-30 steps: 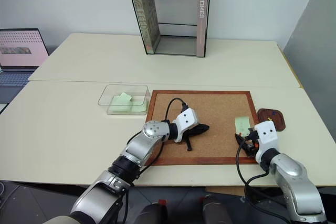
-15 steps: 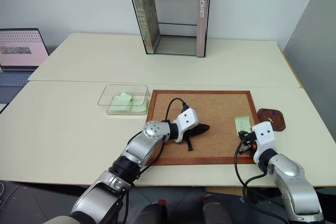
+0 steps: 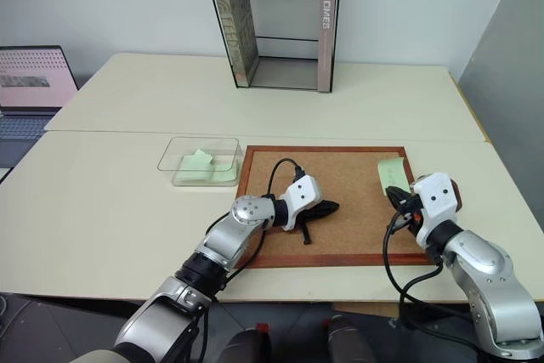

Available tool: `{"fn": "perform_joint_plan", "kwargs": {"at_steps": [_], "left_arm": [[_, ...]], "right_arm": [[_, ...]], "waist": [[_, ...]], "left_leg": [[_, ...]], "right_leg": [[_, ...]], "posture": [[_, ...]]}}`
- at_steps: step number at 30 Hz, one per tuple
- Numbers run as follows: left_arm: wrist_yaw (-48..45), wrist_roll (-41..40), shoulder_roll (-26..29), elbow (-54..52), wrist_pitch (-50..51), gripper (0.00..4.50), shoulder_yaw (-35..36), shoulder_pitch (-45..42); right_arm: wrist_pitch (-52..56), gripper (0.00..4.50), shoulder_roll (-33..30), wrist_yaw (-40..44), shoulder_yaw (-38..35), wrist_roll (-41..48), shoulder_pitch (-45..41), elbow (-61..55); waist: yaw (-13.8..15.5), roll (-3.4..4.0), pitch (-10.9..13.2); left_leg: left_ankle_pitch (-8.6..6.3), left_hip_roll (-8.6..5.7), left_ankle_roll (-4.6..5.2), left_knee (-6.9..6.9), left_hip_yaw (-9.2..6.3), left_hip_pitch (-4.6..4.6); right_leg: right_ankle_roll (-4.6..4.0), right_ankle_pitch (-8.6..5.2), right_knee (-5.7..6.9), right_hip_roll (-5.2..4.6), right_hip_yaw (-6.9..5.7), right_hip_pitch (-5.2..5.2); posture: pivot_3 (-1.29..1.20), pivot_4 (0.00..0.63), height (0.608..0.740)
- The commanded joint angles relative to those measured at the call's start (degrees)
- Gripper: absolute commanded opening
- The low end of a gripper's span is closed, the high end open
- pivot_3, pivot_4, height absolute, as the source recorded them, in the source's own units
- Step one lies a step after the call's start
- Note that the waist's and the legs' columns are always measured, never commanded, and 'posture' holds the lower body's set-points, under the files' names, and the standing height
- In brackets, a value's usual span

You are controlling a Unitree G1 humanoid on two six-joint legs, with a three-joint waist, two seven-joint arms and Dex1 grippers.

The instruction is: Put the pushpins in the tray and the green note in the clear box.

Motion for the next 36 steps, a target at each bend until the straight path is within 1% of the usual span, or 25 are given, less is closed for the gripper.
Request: {"fn": "perform_joint_plan", "kwargs": {"at_steps": [1,5,7,8,10,11,13,17,20,23,27,29,32,36], "left_arm": [[-1.1,-0.5,-0.2,0.0,0.8,0.0,0.3,0.4],[-3.8,-5.8,-0.9,-4.8,4.3,0.0,3.0,0.4],[-4.0,-7.3,-0.9,-7.1,6.1,0.4,4.1,0.3],[-4.2,-8.2,-0.8,-8.3,7.1,0.49,4.7,0.2],[-4.6,-10.3,-0.8,-10.7,9.8,0.91,5.9,0.0],[-4.6,-11.5,-0.9,-11.9,11.5,1.05,6.7,-0.1],[-4.3,-14.0,-1.2,-14.2,15.2,1.47,8.2,-0.2],[-4.0,-20.9,-1.7,-19.1,24.9,2.13,11.6,-0.2],[-1.6,-27.4,-2.5,-20.9,33.9,2.71,16.4,-0.8],[1.8,-31.6,-4.2,-21.2,39.6,3.29,19.7,-1.3],[7.0,-33.9,-7.6,-21.1,42.9,4.06,21.8,-1.6],[8.5,-34.5,-8.9,-21.3,43.9,4.41,21.8,-1.4],[10.6,-36.5,-11.6,-21.1,45.7,4.46,22.6,-1.8],[15.4,-40.2,-16.3,-17.1,47.3,4.46,27.0,-4.8]], "right_arm": [[1.4,0.01,-1.3,0.3,-1.2,1.7,-2.8,-3.2],[1.4,0.01,-1.8,0.2,-0.5,1.4,-4.2,-3.3],[1.1,0.0,-2.1,0.2,0.1,0.9,-4.7,-3.1],[0.8,0.0,-2.3,0.2,0.5,0.6,-4.8,-3.1],[0.3,0.0,-2.6,0.2,1.1,0.1,-4.9,-2.8],[0.0,0.0,-2.7,0.3,1.4,-0.3,-4.9,-2.7],[-0.7,0.0,-2.8,0.3,1.9,-0.9,-5.0,-2.4],[-2.5,0.0,-3.3,0.4,2.8,-2.9,-5.1,-1.8],[-4.6,0.0,-4.0,0.5,3.8,-5.2,-5.2,-1.3],[-6.1,0.0,-4.2,0.7,4.5,-6.6,-5.3,-0.9],[-7.6,0.0,-4.3,0.7,5.4,-8.2,-5.8,-0.9],[-8.3,0.0,-4.4,0.9,5.8,-8.9,-6.1,-1.0],[-9.2,0.0,-5.2,1.6,6.9,-10.3,-6.6,-1.5],[-9.9,0.0,-6.1,2.7,9.3,-11.9,-6.8,-2.8]], "waist": [[0.0,-0.01,0.0],[0.0,-0.02,0.0],[0.0,-0.02,0.0],[0.0,-0.02,0.0],[0.0,-0.02,0.0],[0.0,-0.02,0.0],[0.0,-0.02,0.0],[0.0,-0.03,0.0],[0.0,-0.03,0.0],[0.0,-0.03,0.0],[0.0,-0.04,0.0],[0.0,-0.04,0.0],[0.1,-0.04,0.0],[0.1,-0.09,0.1]], "left_leg": [[0.0,0.0,0.0,0.0,0.0,-0.01],[0.0,0.0,0.0,-0.04,-0.01,-0.09],[-0.01,0.0,-0.01,-0.08,0.01,-0.19],[-0.01,0.0,-0.01,-0.09,0.02,-0.24],[-0.01,0.0,-0.01,-0.12,0.0,-0.35],[-0.02,0.0,-0.02,-0.13,0.0,-0.37],[-0.02,0.0,-0.03,-0.15,-0.01,-0.38],[-0.03,0.0,-0.03,-0.13,-0.02,-0.42],[-0.03,0.0,-0.03,-0.1,-0.02,-0.4],[-0.03,0.01,-0.03,-0.07,-0.04,-0.38],[-0.03,-0.01,-0.03,-0.07,-0.04,-0.38],[-0.03,-0.01,-0.03,-0.07,-0.05,-0.38],[-0.03,-0.01,-0.03,-0.08,-0.05,-0.38],[-0.02,-0.02,-0.04,-0.05,-0.05,-0.38]], "right_leg": [[0.0,0.0,0.0,0.0,0.0,0.0],[0.0,0.0,0.02,0.0,-0.01,-0.09],[0.0,0.0,0.05,0.0,-0.01,-0.22],[0.0,0.0,0.07,0.0,-0.01,-0.3],[0.02,0.01,0.09,0.01,-0.02,-0.4],[0.06,0.04,0.09,0.01,-0.03,-0.41],[0.17,0.1,0.09,0.01,-0.04,-0.43],[0.23,0.13,0.08,0.01,-0.05,-0.44],[0.1,0.06,0.1,0.01,-0.05,-0.44],[0.1,0.06,0.12,0.02,-0.08,-0.42],[0.11,0.06,0.11,0.02,-0.07,-0.4],[0.29,0.17,0.1,0.02,-0.07,-0.4],[0.31,0.18,0.11,0.02,-0.08,-0.41],[0.32,0.18,0.11,0.02,-0.07,-0.4]], "posture": [[0.0,0.15,0.74],[0.0,0.15,0.74],[0.0,0.15,0.74],[0.0,0.15,0.74],[0.0,0.15,0.74],[0.0,0.15,0.74],[0.0,0.15,0.74],[0.0,0.15,0.74],[0.0,0.15,0.74],[0.0,0.15,0.74],[0.0,0.15,0.74],[0.0,0.15,0.74],[0.0,0.15,0.74],[0.0,0.15,0.74]]}}
